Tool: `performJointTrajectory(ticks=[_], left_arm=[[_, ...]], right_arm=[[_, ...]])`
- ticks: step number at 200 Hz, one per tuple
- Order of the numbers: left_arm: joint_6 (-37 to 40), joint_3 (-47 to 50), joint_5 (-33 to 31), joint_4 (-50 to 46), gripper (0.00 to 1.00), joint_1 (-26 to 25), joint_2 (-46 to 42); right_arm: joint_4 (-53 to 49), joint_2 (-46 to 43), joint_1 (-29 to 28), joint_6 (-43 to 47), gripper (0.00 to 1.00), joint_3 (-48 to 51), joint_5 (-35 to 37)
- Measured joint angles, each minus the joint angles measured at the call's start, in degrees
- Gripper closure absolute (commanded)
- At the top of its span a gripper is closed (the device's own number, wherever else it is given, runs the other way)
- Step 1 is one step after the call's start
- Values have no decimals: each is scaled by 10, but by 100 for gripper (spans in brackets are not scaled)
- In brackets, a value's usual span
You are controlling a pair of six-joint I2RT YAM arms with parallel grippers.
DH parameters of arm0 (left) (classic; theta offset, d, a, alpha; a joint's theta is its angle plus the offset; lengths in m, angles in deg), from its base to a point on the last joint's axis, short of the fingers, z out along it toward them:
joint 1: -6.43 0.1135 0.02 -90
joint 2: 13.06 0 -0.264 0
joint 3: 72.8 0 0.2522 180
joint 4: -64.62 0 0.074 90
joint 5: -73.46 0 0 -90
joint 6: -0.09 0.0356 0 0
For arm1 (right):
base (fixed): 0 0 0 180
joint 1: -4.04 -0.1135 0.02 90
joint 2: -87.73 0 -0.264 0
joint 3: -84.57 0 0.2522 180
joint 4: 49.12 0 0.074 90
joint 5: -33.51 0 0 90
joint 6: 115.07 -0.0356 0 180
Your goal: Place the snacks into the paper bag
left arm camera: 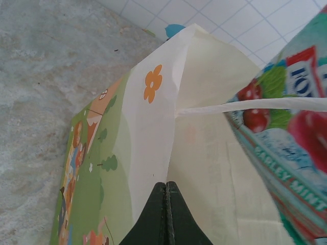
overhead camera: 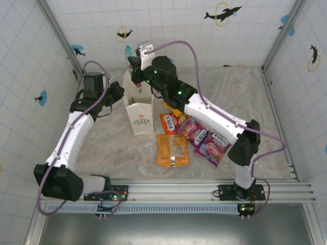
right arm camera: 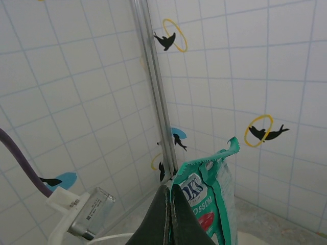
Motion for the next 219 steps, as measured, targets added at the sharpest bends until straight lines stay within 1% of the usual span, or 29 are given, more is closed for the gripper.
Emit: performJointTrajectory(ticks=[37,49,58,68,76,83,91,118,175,196,219], left_arm=[[0,0,0,0,100,0,0],[0,0,0,0,100,0,0],[0,0,0,0,100,0,0],[0,0,0,0,100,0,0],[0,0,0,0,100,0,0],[0,0,0,0,100,0,0],[0,0,0,0,100,0,0],[0,0,0,0,100,0,0],[0,0,-1,0,100,0,0],[0,0,-1,0,100,0,0],[0,0,-2,0,100,0,0]], right_arm=[[-4,9,0,-6,100,17,9],[-6,12,0,-9,96,21,11],[-8,14,0,-11,87,23,11],[-9,16,0,-15,71,24,11],[-9,16,0,-19,61,24,10],[-8,16,0,-19,55,24,12],[-9,16,0,-16,52,24,14],[-7,14,-1,-5,51,31,21],[14,-19,-3,6,51,114,31],[19,-49,-3,8,51,152,31],[38,-109,0,10,51,221,27]])
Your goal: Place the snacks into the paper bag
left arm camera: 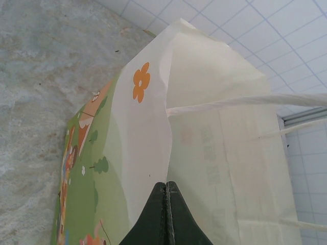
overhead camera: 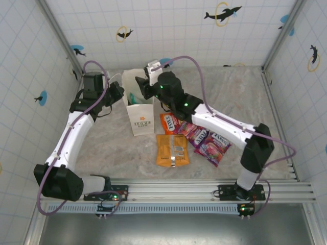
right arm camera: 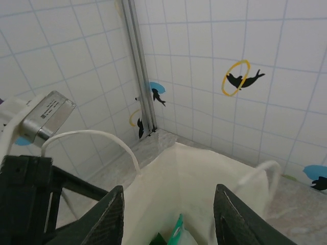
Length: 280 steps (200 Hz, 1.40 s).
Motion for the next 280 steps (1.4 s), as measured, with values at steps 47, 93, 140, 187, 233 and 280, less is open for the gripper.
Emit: performJointTrajectory(ticks=[47,93,140,187,233,280], left_arm=[[0,5,-5,5,100,0,0],[0,7,-5,9,100,0,0],[0,14,-5,19,100,0,-1],[0,14,-5,21,100,0,-1],[0,15,-5,21,100,0,-1],[0,15,-5,21,100,0,-1]], right_arm=[[44,-137,39,-17,52,176,-11],[-2,-195,145,-103,51,278,-50],[-38,-197,239,-195,48,374,-125],[5,-112,298,-324,46,392,-203],[51,5,313,-430,44,386,-245],[100,70,316,-511,43,369,-270]])
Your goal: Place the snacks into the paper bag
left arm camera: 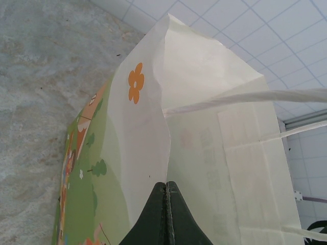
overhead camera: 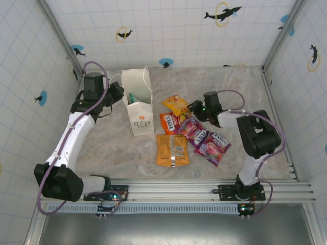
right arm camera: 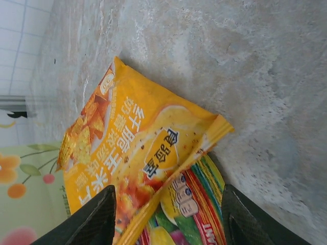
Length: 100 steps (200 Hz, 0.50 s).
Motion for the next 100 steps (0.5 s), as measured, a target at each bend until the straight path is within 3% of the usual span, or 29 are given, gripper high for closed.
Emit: performJointTrajectory(ticks=[100], left_arm=[[0,0,0,0,100,0,0]], right_arm=[[46,75,0,-49,44,-48,-12]])
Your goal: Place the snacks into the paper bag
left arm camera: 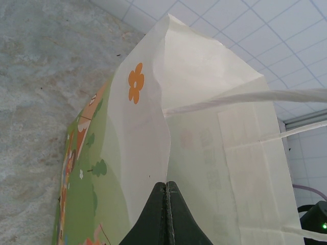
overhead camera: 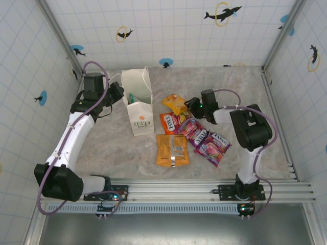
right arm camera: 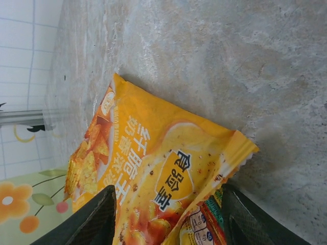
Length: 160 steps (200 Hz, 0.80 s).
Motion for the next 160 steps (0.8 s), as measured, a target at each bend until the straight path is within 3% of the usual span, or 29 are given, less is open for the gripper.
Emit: performJointTrajectory(ticks=[49,91,118,160], left_arm=[[0,0,0,0,100,0,0],[0,0,-1,0,100,0,0],[0,0,-2,0,100,0,0],[0,0,-4,0,100,0,0]], right_arm=[[12,31,2,-15,48,-20,0],[37,57,3,-30,57,-37,-2],[50,68,4,-36,68,-42,-1],[67,83,10,-40,96,-42,2]])
